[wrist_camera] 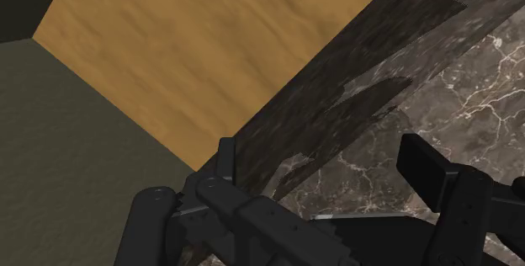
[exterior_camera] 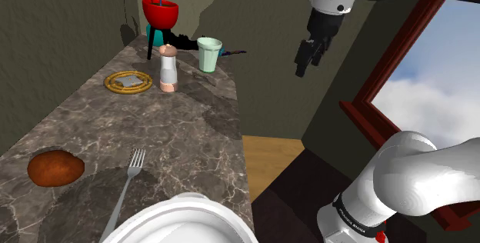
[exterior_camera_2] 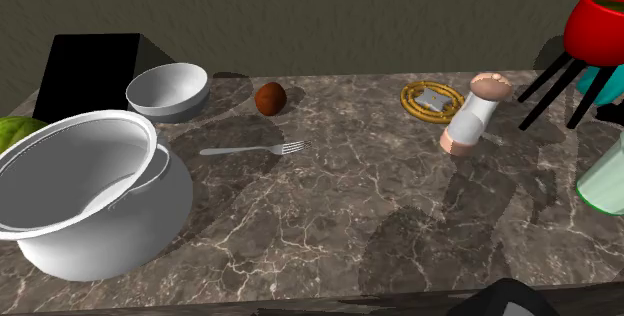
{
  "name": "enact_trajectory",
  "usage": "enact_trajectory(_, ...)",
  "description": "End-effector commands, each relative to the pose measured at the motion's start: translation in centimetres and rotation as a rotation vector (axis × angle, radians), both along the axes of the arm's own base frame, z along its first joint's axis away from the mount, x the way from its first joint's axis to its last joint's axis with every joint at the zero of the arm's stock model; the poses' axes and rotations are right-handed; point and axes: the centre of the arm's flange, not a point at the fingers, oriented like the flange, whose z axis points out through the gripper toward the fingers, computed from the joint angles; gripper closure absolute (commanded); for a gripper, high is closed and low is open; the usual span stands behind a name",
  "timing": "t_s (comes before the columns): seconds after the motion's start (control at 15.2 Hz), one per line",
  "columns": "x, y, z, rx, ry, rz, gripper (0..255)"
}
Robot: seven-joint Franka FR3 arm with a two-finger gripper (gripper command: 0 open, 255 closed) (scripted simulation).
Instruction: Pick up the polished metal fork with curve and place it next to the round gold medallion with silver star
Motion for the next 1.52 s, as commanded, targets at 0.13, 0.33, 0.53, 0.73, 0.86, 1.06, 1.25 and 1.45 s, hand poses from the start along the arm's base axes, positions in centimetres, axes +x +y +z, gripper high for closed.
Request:
enact_trajectory(0.13, -0.1, 2.2, -1.3, 0.007, -0.006, -0.037, 0)
enact_trajectory(0.33, -0.2, 5.5, -3.1, 0.018, -0.016, -0.092, 0)
enact_trajectory(0.53, 0.0, 8.8, -5.0, 0.029, -0.026, -0.147, 0)
enact_trajectory(0.73, 0.3, 12.2, -6.7, 0.040, -0.036, -0.201, 0)
enact_trajectory(0.86, 0.6, 14.4, -7.9, 0.048, -0.042, -0.238, 0)
enact_trajectory(1.06, 1.3, 17.7, -9.6, 0.059, -0.052, -0.293, 0)
enact_trajectory(1.25, 2.2, 21.0, -11.3, 0.070, -0.062, -0.348, 0)
enact_trajectory(1.45, 3.3, 24.3, -12.9, 0.081, -0.071, -0.403, 0)
